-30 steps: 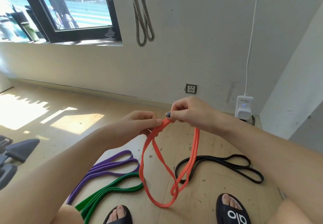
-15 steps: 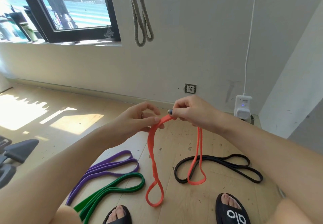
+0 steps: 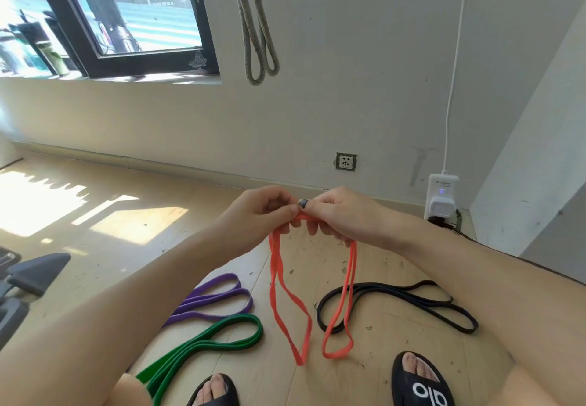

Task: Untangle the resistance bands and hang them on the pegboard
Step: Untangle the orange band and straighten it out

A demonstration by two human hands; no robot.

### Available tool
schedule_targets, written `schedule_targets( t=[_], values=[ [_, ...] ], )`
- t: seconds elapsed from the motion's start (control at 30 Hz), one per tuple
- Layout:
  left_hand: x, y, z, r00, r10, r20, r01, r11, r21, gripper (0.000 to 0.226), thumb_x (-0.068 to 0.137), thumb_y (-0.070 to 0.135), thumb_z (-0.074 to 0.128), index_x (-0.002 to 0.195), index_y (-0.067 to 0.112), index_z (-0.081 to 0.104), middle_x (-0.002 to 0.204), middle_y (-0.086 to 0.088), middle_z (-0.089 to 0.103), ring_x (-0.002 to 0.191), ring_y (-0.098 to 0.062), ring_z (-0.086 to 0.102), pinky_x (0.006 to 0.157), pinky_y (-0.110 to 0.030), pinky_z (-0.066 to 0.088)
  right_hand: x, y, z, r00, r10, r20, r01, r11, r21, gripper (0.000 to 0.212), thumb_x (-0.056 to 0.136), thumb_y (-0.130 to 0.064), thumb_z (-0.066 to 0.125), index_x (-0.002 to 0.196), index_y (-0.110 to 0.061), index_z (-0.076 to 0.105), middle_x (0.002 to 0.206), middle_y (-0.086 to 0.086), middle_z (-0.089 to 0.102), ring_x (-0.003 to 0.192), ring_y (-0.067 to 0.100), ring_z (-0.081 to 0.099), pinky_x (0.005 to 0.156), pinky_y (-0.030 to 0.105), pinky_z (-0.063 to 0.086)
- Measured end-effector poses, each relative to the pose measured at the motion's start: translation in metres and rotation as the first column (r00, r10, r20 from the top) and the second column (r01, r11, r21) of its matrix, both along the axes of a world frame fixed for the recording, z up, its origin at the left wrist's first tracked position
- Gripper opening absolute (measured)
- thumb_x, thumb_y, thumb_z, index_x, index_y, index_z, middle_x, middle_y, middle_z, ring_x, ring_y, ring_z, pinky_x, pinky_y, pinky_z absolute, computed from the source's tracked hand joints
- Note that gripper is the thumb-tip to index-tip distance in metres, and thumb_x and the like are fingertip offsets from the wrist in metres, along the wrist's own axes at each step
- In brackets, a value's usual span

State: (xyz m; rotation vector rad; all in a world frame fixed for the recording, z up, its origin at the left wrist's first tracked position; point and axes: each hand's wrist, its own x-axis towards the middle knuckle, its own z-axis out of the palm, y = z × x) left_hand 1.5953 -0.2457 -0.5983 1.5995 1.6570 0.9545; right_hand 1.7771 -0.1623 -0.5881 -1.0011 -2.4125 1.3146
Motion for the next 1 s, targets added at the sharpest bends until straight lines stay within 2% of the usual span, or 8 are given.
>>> schedule_targets(
  t=[0.2, 0.33, 0.4, 0.53, 0.63, 0.8, 0.9, 1.0],
  values=[
    [-0.009, -0.005, -0.001, 0.996, -0.081, 0.043, 0.083, 0.994, -0.067, 0.016, 0.104, 0.022, 0.054, 0.108, 0.016, 0.068, 0.090, -0.002, 0.074, 0.088, -0.014, 0.071, 0.087, -0.029, 0.059, 0.004, 0.006, 0.006, 0.993, -0.060, -0.105, 0.063, 0.998, 0.020, 0.046, 0.104, -0.041, 0.052, 0.066, -0.017, 0.061, 0.060, 0.000, 0.041, 0.049, 0.013, 0.034, 0.048, 0.026, 0.030],
    [-0.015, -0.008, -0.002, 0.995, -0.066, 0.080, 0.070, 0.997, -0.044, 0.013, 0.102, 0.015, 0.056, 0.105, 0.012, 0.068, 0.092, -0.005, 0.074, 0.089, -0.016, 0.070, 0.088, -0.031, 0.058, 0.009, 0.008, 0.007, 0.994, -0.085, -0.076, 0.091, 0.993, 0.080, 0.047, 0.103, -0.041, 0.055, 0.063, -0.017, 0.061, 0.060, 0.001, 0.043, 0.049, 0.012, 0.035, 0.050, 0.024, 0.031],
    [-0.017, -0.008, -0.002, 0.993, -0.036, 0.112, 0.040, 0.999, -0.034, 0.011, 0.101, 0.012, 0.059, 0.102, 0.010, 0.069, 0.091, -0.006, 0.073, 0.086, -0.016, 0.069, 0.086, -0.031, 0.058, 0.009, 0.007, 0.008, 0.996, -0.071, -0.049, 0.074, 0.995, 0.068, 0.046, 0.103, -0.040, 0.054, 0.065, -0.016, 0.063, 0.058, -0.001, 0.046, 0.048, 0.011, 0.038, 0.049, 0.024, 0.032],
    [-0.014, -0.006, 0.000, 0.993, -0.021, 0.117, 0.025, 0.999, -0.039, 0.010, 0.098, 0.012, 0.063, 0.099, 0.010, 0.073, 0.086, -0.006, 0.072, 0.077, -0.016, 0.065, 0.076, -0.027, 0.057, 0.005, -0.001, 0.006, 0.998, -0.010, -0.057, 0.008, 0.999, -0.042, 0.044, 0.106, -0.043, 0.048, 0.086, -0.010, 0.069, 0.064, 0.001, 0.062, 0.050, 0.014, 0.049, 0.048, 0.026, 0.041],
    [-0.009, -0.006, 0.002, 0.991, -0.042, 0.128, 0.047, 0.998, -0.040, 0.012, 0.097, 0.015, 0.064, 0.101, 0.010, 0.074, 0.088, -0.004, 0.074, 0.079, -0.014, 0.067, 0.076, -0.026, 0.057, 0.001, -0.005, 0.004, 0.999, 0.015, -0.049, -0.016, 1.000, -0.016, 0.042, 0.105, -0.042, 0.049, 0.079, -0.014, 0.067, 0.061, -0.002, 0.058, 0.050, 0.011, 0.048, 0.048, 0.025, 0.040],
    [-0.015, -0.009, 0.000, 0.984, -0.085, 0.155, 0.107, 0.985, -0.134, 0.022, 0.101, 0.021, 0.056, 0.104, 0.007, 0.072, 0.091, -0.006, 0.073, 0.089, -0.018, 0.070, 0.092, -0.031, 0.058, 0.004, 0.004, 0.007, 0.993, -0.067, -0.100, 0.075, 0.994, 0.074, 0.044, 0.101, -0.043, 0.059, 0.069, -0.013, 0.067, 0.052, -0.011, 0.047, 0.046, 0.005, 0.038, 0.049, 0.021, 0.031],
    [-0.019, -0.012, 0.000, 0.987, -0.075, 0.139, 0.095, 0.984, -0.149, 0.024, 0.102, 0.023, 0.054, 0.098, 0.007, 0.070, 0.086, -0.004, 0.069, 0.084, -0.015, 0.066, 0.093, -0.034, 0.056, 0.009, 0.008, 0.006, 0.992, -0.085, -0.088, 0.091, 0.994, 0.064, 0.045, 0.101, -0.043, 0.059, 0.070, -0.012, 0.067, 0.051, -0.010, 0.048, 0.045, 0.006, 0.039, 0.049, 0.022, 0.032],
    [-0.018, -0.011, 0.001, 0.986, -0.070, 0.154, 0.089, 0.989, -0.121, 0.018, 0.102, 0.020, 0.055, 0.095, 0.010, 0.069, 0.085, -0.005, 0.067, 0.083, -0.018, 0.063, 0.090, -0.035, 0.056, 0.009, 0.005, 0.006, 0.997, -0.047, -0.054, 0.046, 0.999, -0.017, 0.043, 0.103, -0.042, 0.055, 0.077, -0.011, 0.069, 0.057, -0.002, 0.059, 0.046, 0.010, 0.046, 0.048, 0.025, 0.038]
  ],
)
